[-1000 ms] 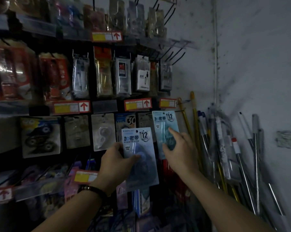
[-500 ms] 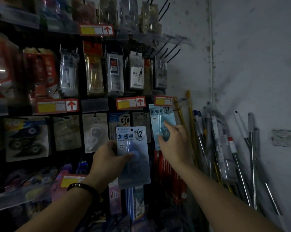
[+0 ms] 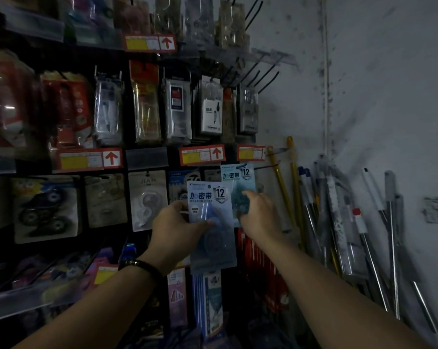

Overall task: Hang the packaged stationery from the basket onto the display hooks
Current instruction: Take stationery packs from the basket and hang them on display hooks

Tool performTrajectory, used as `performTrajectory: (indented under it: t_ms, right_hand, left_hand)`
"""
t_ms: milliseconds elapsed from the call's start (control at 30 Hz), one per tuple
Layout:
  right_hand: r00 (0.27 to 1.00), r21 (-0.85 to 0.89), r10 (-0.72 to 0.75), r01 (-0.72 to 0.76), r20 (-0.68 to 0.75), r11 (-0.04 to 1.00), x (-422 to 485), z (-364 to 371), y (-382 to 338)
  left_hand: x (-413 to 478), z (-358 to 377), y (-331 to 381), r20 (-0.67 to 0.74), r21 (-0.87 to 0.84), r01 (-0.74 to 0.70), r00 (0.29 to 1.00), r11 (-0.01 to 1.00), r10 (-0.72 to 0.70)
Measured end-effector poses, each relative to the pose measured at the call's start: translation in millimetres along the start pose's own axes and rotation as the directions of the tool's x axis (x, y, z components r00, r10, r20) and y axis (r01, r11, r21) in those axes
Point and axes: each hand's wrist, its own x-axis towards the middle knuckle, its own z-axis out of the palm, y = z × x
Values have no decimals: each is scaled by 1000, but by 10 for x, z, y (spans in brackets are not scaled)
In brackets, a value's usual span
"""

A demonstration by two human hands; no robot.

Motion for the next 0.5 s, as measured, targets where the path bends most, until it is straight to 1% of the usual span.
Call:
performTrajectory:
  t_ms: [67, 133, 167, 233, 300, 400, 500]
  right_hand:
    - [1000, 22, 0, 0, -4, 1000, -36, -50, -13]
    - [998, 68, -27, 30, -49, 997, -165, -164, -59]
    - [995, 78, -62, 67, -75, 995, -277, -225, -88]
    - [978, 80, -181, 190, -103, 979, -562, -349, -164]
    - [956, 95, -286, 291, -65, 952, -837, -439, -211]
    - [949, 110, -313, 308, 32, 945, -1107, -499, -225]
    - [957, 121, -289, 286, 8, 951, -1226, -513, -202]
  left_hand:
    - [-3, 32, 0, 9, -32, 10, 1000, 999, -10]
    - [-16, 57, 13, 7, -54, 15, 1000, 998, -14]
    - [-23, 70, 19, -2, -64, 11, 1000, 998, -12]
    - [-41, 99, 38, -9, -90, 12, 1000, 996, -13]
    - [-64, 148, 67, -4, -122, 19, 1000, 992, -19]
    - [-92, 206, 108, -6, -149, -2, 1000, 989, 2]
    - [-124, 232, 128, 36, -140, -30, 999, 990, 35]
